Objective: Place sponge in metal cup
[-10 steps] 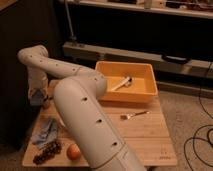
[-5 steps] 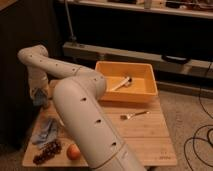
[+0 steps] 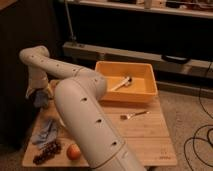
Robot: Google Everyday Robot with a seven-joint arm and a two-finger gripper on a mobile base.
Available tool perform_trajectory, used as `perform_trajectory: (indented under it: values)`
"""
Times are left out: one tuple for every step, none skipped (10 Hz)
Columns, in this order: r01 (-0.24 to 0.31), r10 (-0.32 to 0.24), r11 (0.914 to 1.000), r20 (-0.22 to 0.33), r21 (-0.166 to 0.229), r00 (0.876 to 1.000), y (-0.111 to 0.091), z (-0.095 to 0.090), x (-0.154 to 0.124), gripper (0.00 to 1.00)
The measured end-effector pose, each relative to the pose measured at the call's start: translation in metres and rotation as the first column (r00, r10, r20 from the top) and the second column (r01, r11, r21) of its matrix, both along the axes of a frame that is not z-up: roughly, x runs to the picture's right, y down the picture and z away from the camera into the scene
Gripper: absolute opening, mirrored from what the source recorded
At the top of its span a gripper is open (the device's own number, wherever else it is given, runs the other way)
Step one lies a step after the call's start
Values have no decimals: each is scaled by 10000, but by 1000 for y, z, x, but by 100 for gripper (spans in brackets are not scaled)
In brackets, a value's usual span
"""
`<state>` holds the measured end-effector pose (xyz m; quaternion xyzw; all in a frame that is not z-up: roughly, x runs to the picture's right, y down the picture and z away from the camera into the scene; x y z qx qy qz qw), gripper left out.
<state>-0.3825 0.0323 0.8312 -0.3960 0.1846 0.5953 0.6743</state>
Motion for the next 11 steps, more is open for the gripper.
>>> perform_trajectory:
  values:
    - [-151, 151, 9999, 78, -39, 9999, -1, 0, 1, 80]
    - [-375, 376, 9993, 160, -47, 9992, -5, 0, 4, 80]
    - [-588, 589, 9983, 218, -22, 9980, -11, -2, 10, 80]
    - [-864, 863, 9963, 240, 3, 9960, -19, -1, 23, 80]
    - [-1103, 1103, 9939, 265, -8, 9935, -26, 0, 34, 80]
    - [-1631, 1636, 9865, 525, -130, 9851, -32, 3, 52, 80]
    - [-1898, 1912, 9815, 882, -244, 9776, -35, 6, 62, 80]
    - [-2094, 2126, 9771, 1455, -370, 9662, -34, 9, 65, 80]
    - [-2314, 2361, 9717, 2038, -469, 9501, -35, 8, 66, 80]
    - [-2410, 2460, 9692, 2260, -497, 9426, -36, 9, 68, 80]
    - [-2422, 2473, 9689, 2298, -507, 9413, -36, 9, 68, 80]
